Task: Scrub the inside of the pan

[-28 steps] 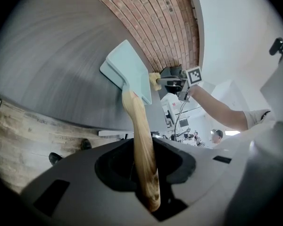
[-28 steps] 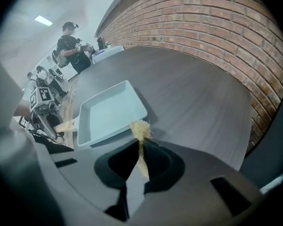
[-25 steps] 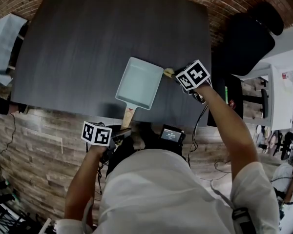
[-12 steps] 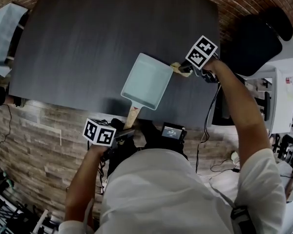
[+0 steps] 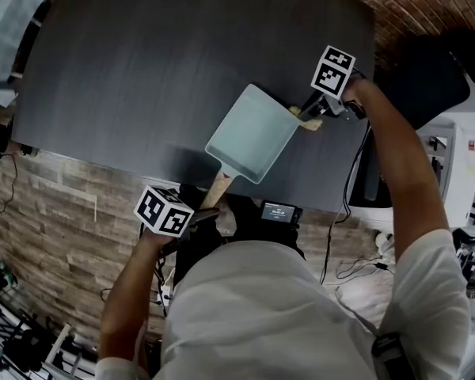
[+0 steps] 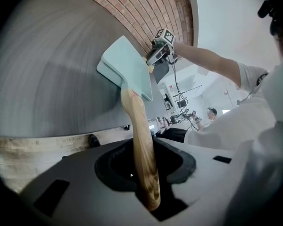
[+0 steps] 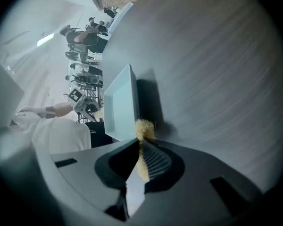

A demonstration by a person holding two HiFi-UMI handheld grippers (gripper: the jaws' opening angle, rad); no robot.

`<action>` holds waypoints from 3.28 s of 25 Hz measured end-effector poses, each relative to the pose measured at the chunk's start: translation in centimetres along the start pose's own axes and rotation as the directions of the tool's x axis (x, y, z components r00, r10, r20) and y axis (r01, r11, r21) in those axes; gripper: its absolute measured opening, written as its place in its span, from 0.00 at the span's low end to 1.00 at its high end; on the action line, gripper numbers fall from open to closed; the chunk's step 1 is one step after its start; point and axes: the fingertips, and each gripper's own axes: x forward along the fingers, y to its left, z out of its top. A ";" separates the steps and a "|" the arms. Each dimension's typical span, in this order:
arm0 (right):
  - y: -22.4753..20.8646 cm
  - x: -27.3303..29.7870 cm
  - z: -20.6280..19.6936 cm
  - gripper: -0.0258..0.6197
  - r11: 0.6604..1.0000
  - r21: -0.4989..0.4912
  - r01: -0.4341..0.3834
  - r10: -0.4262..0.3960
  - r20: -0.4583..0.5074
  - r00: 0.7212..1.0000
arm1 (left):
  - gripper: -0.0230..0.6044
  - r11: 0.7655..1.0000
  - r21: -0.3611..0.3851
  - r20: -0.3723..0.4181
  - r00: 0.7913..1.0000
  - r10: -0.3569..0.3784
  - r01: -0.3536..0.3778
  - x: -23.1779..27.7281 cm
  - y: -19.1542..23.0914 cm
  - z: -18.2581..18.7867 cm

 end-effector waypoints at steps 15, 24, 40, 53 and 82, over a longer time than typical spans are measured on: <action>0.3 -0.3 3.8 0.10 0.998 -0.032 -0.048 0.051 0.077 0.996 | 0.22 0.994 0.104 -0.100 0.994 0.049 -0.039 -0.4 0.3 0.1; 0.3 -0.9 6.7 0.10 0.997 0.001 -0.076 0.074 0.228 0.971 | 0.22 0.988 0.147 -0.136 0.988 0.072 -0.052 -0.4 0.3 0.2; 1.1 -3.4 12.9 0.10 0.997 -0.012 0.075 -0.059 0.489 0.870 | 0.23 0.984 0.161 -0.101 0.991 0.092 -0.075 -0.2 0.4 0.4; 2.7 -4.0 17.2 0.10 0.913 -0.052 0.406 -0.324 0.514 0.795 | 0.22 0.984 0.135 0.010 0.993 0.116 -0.116 -0.1 0.4 0.9; 7.3 3.7 16.0 0.10 0.869 -0.206 0.450 -0.425 0.158 0.891 | 0.22 0.978 -0.009 0.233 0.951 0.204 -0.208 -1.3 1.9 3.3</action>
